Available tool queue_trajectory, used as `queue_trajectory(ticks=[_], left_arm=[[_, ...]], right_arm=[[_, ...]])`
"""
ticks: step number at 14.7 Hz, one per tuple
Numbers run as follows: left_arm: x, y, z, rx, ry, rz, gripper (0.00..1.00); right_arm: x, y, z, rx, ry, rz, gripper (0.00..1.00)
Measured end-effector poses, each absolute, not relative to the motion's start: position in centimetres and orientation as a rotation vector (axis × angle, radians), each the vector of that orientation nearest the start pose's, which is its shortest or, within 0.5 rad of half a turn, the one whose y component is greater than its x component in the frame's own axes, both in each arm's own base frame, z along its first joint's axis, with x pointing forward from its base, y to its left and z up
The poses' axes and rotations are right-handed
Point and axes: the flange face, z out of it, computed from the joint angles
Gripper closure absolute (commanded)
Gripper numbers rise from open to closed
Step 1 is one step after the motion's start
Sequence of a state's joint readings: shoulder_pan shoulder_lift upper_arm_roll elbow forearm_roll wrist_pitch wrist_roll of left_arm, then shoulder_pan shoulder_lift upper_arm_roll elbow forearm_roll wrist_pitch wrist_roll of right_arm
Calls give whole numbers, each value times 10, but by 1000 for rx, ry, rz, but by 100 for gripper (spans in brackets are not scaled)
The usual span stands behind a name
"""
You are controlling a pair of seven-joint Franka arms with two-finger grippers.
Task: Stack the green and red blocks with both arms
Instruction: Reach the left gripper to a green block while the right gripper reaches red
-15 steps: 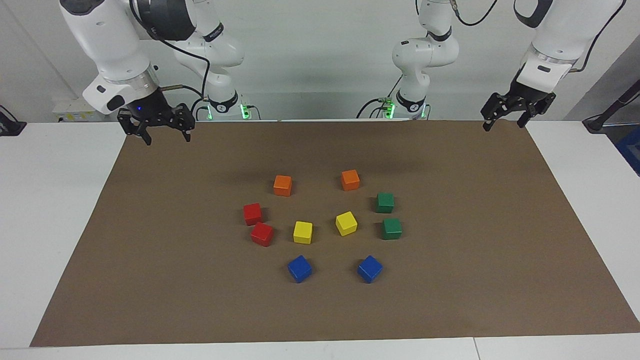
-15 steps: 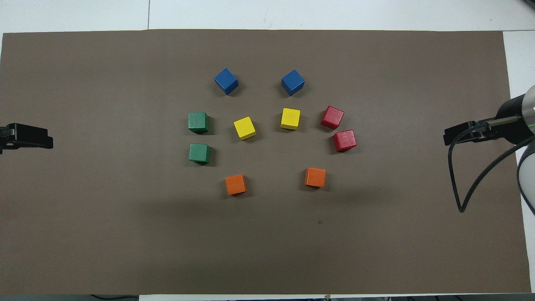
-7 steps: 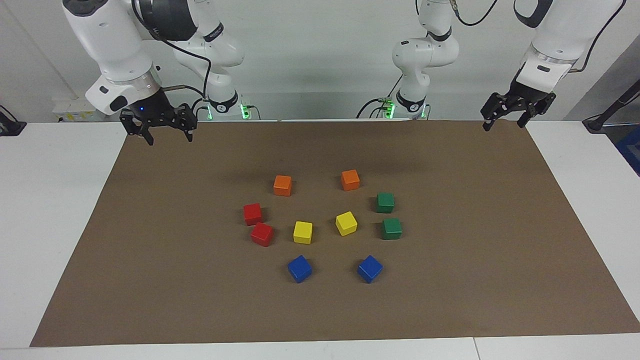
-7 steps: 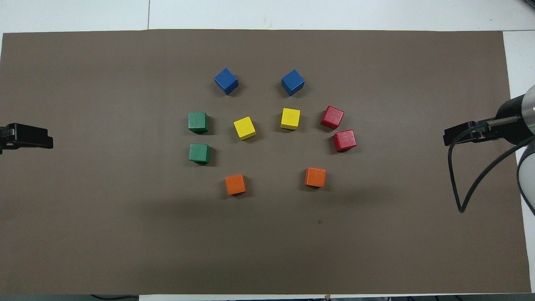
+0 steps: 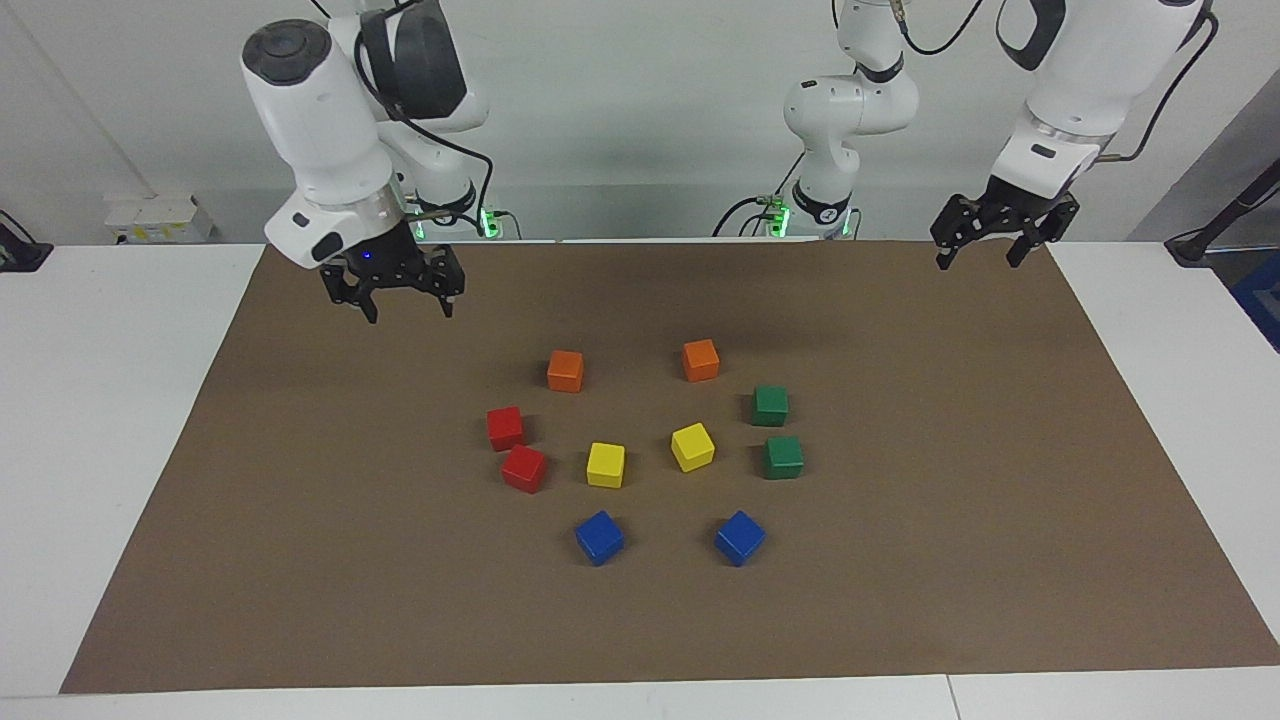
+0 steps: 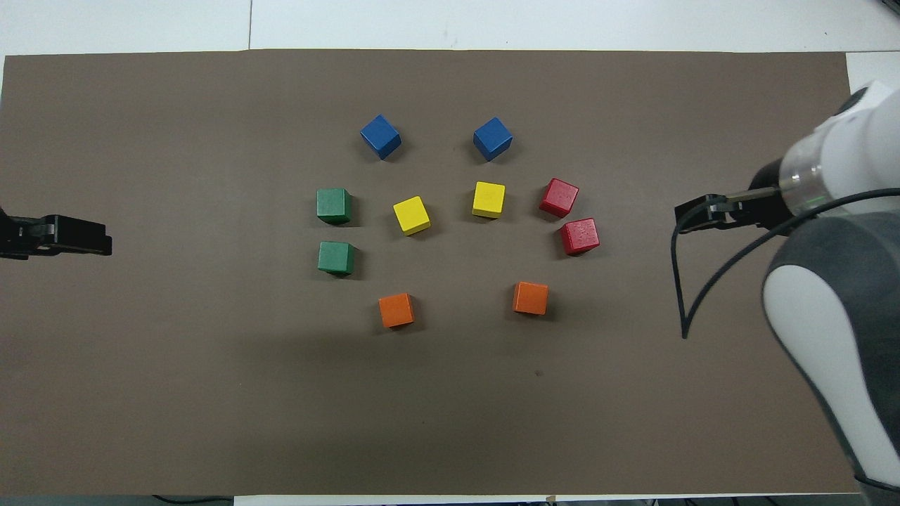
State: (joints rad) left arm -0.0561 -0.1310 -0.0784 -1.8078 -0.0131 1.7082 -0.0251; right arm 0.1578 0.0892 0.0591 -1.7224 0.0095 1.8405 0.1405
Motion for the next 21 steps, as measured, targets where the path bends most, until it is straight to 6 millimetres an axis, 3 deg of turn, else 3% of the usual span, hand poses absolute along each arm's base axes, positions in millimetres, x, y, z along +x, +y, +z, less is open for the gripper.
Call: queue_trajectory(ticks=[4,10,15,21], left_arm=[[522,-117,546,-3171,275,-73,0],[537,-199,454,-3190,316,-19,0],[542,-211,411,-3197,281,-22,0],[538,-214,369,-3201,248,-31,0]], right_arm=[[600,153,480,-3101,-152,-117,0],[600,163,421,-3093,-173,-146,0],[586,162,382,-3095,-177,-133,0],[578,169,370,-3098,-202,-107,0]])
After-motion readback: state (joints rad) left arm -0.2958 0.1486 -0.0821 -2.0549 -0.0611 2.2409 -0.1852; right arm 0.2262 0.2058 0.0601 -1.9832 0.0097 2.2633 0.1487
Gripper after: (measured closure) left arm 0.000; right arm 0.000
